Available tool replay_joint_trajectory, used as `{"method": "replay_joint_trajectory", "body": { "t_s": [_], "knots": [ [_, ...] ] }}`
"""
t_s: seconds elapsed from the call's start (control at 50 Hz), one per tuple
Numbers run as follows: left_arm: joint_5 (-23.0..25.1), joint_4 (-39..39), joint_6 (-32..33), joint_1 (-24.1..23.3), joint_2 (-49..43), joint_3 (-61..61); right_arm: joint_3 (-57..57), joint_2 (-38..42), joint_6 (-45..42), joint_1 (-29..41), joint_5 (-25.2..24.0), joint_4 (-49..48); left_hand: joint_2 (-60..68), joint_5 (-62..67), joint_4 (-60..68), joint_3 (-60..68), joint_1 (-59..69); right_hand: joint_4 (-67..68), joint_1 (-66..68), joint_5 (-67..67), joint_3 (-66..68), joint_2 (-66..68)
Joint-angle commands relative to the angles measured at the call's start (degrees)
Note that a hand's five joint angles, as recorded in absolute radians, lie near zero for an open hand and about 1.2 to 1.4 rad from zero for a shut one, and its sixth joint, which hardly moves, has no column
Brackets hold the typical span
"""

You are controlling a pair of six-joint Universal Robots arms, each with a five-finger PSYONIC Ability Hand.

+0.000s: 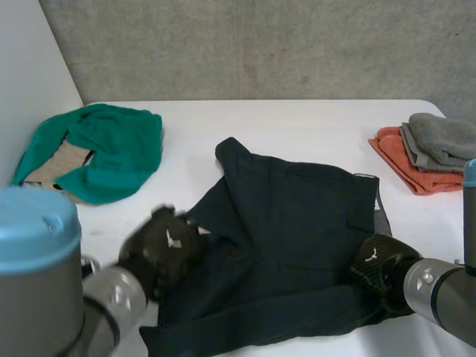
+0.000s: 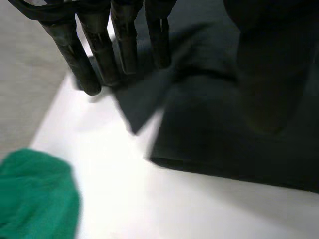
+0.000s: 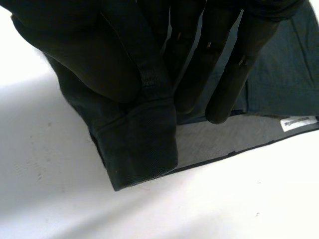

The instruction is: Fold the laundry.

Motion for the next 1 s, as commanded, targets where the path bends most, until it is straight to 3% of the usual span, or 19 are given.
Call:
{"method": "replay_joint_trajectory", "body": {
  "t_s": [0.02,0.12,0.18,0.24,0.38,0.78,0.86,0.92,1.0],
  "knots": [
    [7.62,10.20,-4.94,6.37,-3.99,2.27,0.99,0.04,1.65,0.05,-0.12,-3.68,4.43,4.89,4.97,4.17,4.72,11.44,18.02,12.10,11.66,13.34],
    [17.66,10.92,-7.84,10.95,-9.89,5.52,1.43,0.30,2.26,0.13,-0.29,-5.71,9.82,10.28,10.36,9.56,10.11,11.44,18.02,12.10,11.66,13.34],
    [21.26,10.92,-9.16,12.44,-14.71,8.49,1.61,0.39,2.96,-0.04,-1.17,-6.50,12.51,12.97,13.05,12.25,12.80,11.44,18.02,12.10,11.66,13.34],
    [21.80,10.92,-9.78,12.89,-19.11,12.27,1.78,0.47,3.93,-0.22,-2.04,-6.94,15.36,15.82,15.90,15.11,15.66,11.44,18.02,12.10,11.66,13.34],
    [21.54,10.92,-9.52,12.80,-27.99,18.96,2.31,0.47,4.46,-1.36,-3.19,-7.82,16.89,17.35,17.43,16.64,17.18,11.44,18.02,12.10,11.66,13.34],
    [21.37,11.53,-9.17,12.27,-36.09,27.14,3.10,1.44,4.46,-2.15,-3.37,-8.87,25.30,25.76,25.84,25.04,25.59,11.44,18.02,12.10,11.66,13.34],
    [20.67,11.53,-9.08,12.27,-36.97,28.29,3.10,1.79,4.46,-2.24,-3.37,-8.87,33.18,33.64,33.72,32.92,33.47,11.44,18.02,12.10,11.66,13.34],
    [17.87,11.53,-8.99,12.19,-37.06,28.64,3.19,2.14,4.46,-2.24,-3.37,-8.87,56.12,56.58,56.66,55.86,56.41,11.44,18.02,12.10,11.66,13.34],
    [12.59,12.32,-8.99,11.49,-36.45,28.29,3.10,2.14,4.46,-2.15,-3.37,-8.96,56.23,56.69,56.77,55.98,56.53,11.44,18.02,12.10,11.66,13.34]
  ]
}}
